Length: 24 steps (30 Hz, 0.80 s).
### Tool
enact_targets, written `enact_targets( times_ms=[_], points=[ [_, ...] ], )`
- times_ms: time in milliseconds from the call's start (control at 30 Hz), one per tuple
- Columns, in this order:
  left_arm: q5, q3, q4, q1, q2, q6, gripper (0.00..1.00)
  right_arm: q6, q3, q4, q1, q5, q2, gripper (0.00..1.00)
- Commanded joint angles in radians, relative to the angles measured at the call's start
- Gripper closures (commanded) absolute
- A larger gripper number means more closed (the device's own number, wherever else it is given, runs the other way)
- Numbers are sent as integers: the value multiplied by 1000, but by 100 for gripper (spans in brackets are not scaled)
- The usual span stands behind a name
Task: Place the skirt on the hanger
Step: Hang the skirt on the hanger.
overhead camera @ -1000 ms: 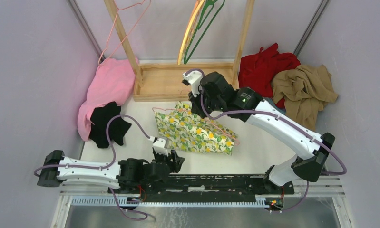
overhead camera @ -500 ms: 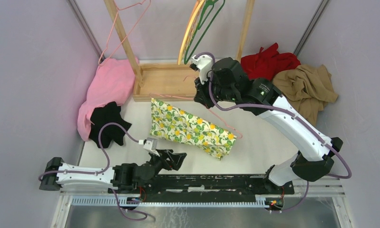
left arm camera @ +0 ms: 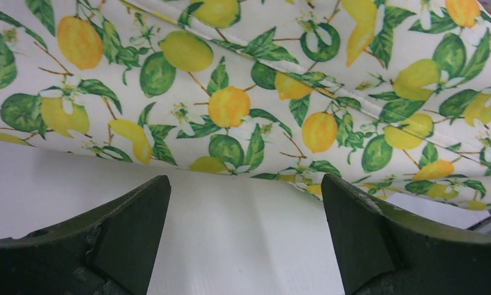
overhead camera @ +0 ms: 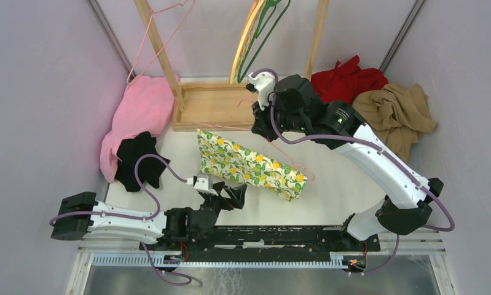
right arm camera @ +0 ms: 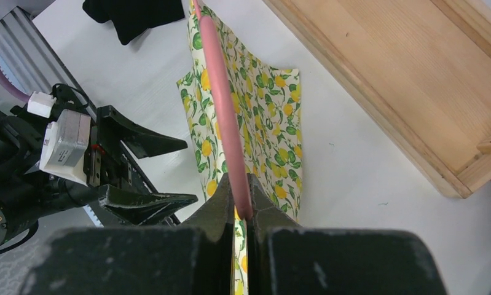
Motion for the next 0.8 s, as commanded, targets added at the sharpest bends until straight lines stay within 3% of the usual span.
enact_targets(
  times_ms=[0, 200, 267, 400, 600, 700, 767],
  points=[
    [-158, 26, 58, 21, 7, -20, 1, 8, 56, 38, -3, -12, -49, 99],
    [-201, 87, -104, 68, -11, -110, 0, 12, 47, 43, -3, -12, -63, 99],
    [-200, 107, -140, 87, 0, -136, 5, 13, 47, 45, -3, -13, -66, 99],
    [-174, 136, -181, 128, 15, -153, 29, 15, 48, 46, -3, -15, -71, 99],
    [-122, 179, -309, 188, -31, -172, 79, 9, 55, 36, -4, -3, -78, 99],
    [-104, 194, -367, 211, -74, -167, 91, 6, 52, 34, -6, 3, -83, 99],
    [-75, 204, -403, 227, -103, -172, 93, 6, 50, 34, -10, 4, -86, 99]
  ],
)
